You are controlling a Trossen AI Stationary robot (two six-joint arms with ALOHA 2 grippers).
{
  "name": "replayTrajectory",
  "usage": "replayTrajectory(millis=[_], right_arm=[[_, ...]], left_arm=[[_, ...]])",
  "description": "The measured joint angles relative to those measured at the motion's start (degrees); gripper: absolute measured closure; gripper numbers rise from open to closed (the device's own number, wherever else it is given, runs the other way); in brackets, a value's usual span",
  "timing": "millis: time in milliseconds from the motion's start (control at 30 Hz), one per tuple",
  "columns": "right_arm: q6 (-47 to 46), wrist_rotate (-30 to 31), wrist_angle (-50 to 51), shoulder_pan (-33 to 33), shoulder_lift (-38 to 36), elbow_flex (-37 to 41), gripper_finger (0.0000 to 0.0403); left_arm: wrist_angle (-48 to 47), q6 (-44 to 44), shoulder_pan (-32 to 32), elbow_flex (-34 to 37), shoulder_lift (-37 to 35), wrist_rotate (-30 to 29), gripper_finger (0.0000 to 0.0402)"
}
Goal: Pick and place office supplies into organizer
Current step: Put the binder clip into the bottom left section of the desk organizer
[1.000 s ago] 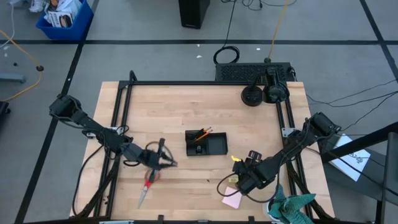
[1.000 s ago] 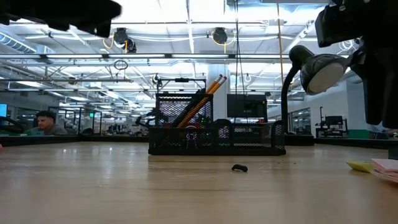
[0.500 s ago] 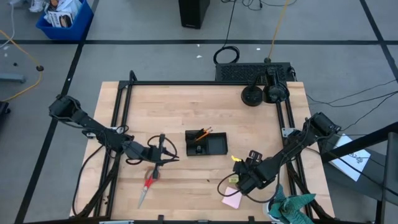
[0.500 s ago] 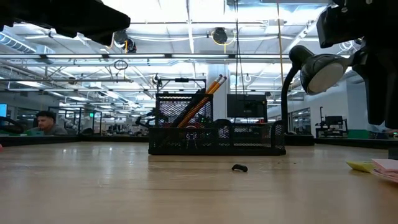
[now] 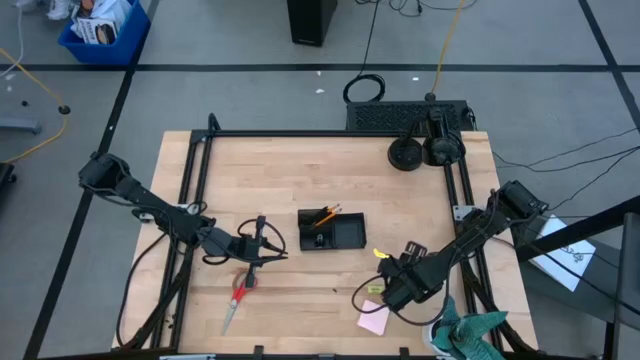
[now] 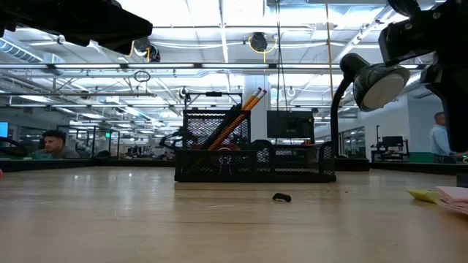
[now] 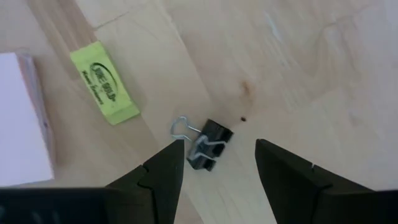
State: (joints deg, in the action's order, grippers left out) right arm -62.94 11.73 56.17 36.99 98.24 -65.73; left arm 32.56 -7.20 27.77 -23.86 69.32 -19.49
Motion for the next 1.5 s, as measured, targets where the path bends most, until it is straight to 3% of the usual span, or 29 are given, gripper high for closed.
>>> replayTrajectory(millis=[300, 1000, 1167, 1400, 1500], right_arm=[[0.4, -3.0, -6.1, 0.0, 0.0, 4.2, 0.0213], [1.5, -1.0, -10.8, 0.0, 0.0, 6.9, 0.0247], [1.8, -1.0, -11.4, 0.0, 0.0, 6.9, 0.0286], [3.0, -1.1, -11.4, 0.0, -0.2, 6.6, 0.0385], [3.7, -1.0, -11.1, 0.0, -0.3, 6.6, 0.0392]], left_arm=[[-0.1, 0.0, 0.0, 0.0, 0.0, 0.1, 0.0355], [-0.3, 0.0, 0.0, 0.0, 0.0, 0.1, 0.0355], [-0.4, 0.0, 0.0, 0.0, 0.0, 0.1, 0.0355], [-1.0, 0.0, 0.0, 0.0, 0.0, 0.1, 0.0355], [-1.0, 0.0, 0.0, 0.0, 0.0, 0.1, 0.0355]])
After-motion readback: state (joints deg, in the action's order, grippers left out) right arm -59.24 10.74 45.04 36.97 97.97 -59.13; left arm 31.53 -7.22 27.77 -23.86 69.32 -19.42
